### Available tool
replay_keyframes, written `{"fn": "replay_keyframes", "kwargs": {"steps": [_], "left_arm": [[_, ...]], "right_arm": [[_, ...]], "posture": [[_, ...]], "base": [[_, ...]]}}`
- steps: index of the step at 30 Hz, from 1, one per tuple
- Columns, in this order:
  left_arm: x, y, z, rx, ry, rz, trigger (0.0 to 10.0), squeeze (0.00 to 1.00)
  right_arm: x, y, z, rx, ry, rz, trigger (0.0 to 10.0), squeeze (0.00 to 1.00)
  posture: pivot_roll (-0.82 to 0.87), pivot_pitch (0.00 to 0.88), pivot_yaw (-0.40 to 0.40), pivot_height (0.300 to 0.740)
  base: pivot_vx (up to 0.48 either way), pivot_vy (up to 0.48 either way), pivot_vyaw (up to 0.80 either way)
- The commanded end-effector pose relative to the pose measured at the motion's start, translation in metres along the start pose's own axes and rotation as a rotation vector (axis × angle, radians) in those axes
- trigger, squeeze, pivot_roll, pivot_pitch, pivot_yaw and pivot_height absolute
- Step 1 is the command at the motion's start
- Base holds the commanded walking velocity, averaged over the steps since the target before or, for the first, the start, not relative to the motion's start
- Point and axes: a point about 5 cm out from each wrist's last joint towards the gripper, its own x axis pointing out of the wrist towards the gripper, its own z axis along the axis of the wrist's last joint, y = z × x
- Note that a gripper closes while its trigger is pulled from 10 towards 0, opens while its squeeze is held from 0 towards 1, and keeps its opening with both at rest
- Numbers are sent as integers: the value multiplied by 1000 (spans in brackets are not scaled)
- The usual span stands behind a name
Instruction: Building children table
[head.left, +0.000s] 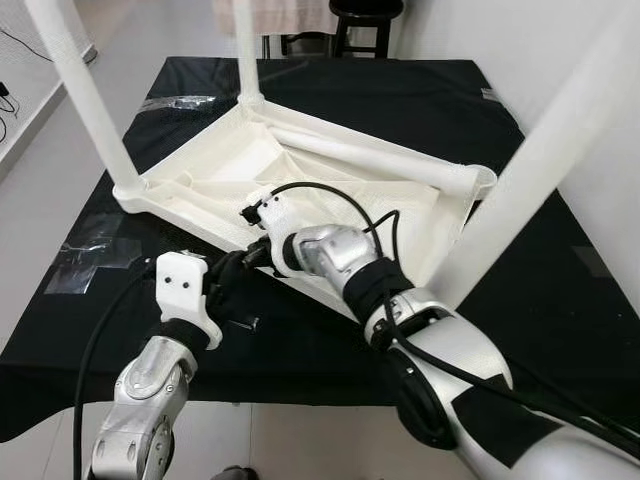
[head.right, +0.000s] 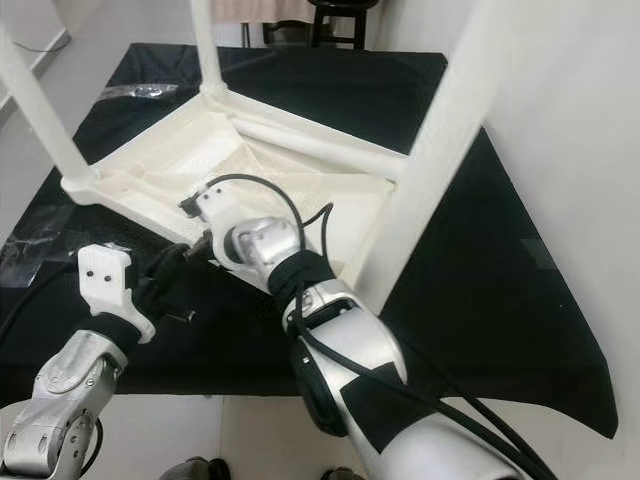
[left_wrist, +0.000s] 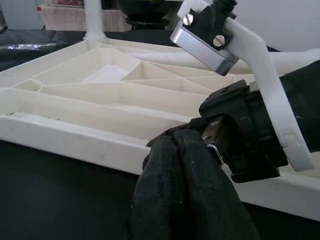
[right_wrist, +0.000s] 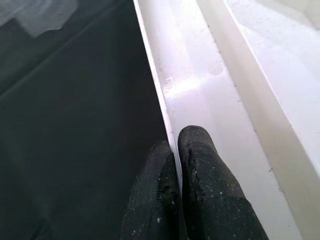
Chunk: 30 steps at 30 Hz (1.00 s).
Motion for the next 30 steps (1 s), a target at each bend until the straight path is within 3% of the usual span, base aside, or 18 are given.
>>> {"fn": "replay_keyframes", "kwargs": {"steps": [1,2,5,7,10,12,13,15,16,23,25,28,30], "left_arm": [[2,-24,-5,-21,11,-128,10000,0],[2,-25,-5,-18,12,-127,10000,0],[1,-26,-5,-11,12,-126,10000,0],[1,-26,-5,-8,12,-125,10000,0],[1,-25,-5,-5,10,-117,10000,0],[1,-22,-4,-9,4,-80,10000,0],[2,-18,-4,-23,1,-46,10000,0],[2,-15,-3,-32,-1,-22,10000,0],[1,-9,-3,-43,0,30,10000,0],[-4,13,-6,-27,28,177,10000,0],[-11,29,-7,-10,33,271,10000,0],[-13,34,-8,1,39,304,10000,0],[-18,45,-10,18,51,380,10000,0]], "right_arm": [[-2,-1,16,42,-98,-77,8235,0],[2,10,20,28,-135,-46,10000,1000],[5,31,29,38,-210,5,10000,1000],[4,35,34,70,-247,17,10000,1000],[0,31,39,91,-306,35,10000,1000],[-8,19,41,89,-382,42,10000,1000],[-13,11,39,93,-413,49,10000,576],[-16,6,38,95,-433,52,10000,576],[-22,-4,34,100,-455,56,10000,0],[-45,-30,9,109,-518,68,10000,0],[-56,-43,-11,142,-518,24,10000,0],[-58,-47,-17,161,-508,2,10000,0],[-66,-53,-27,193,-519,-25,10000,0]], "posture": [[49,131,-64,740],[66,125,-74,740],[67,124,-74,740],[65,124,-74,740],[53,124,-70,740],[45,124,-64,740],[39,124,-59,740],[39,124,-59,740],[33,125,-54,740],[28,125,-45,740],[27,125,-36,740],[26,124,-35,740],[23,122,-28,740]], "base": [[0,0,0],[0,0,0],[0,0,0],[0,0,0],[0,0,0],[0,0,0],[0,0,0],[0,0,0],[0,0,0],[0,290,0],[0,480,0],[0,480,0],[0,480,0]]}}
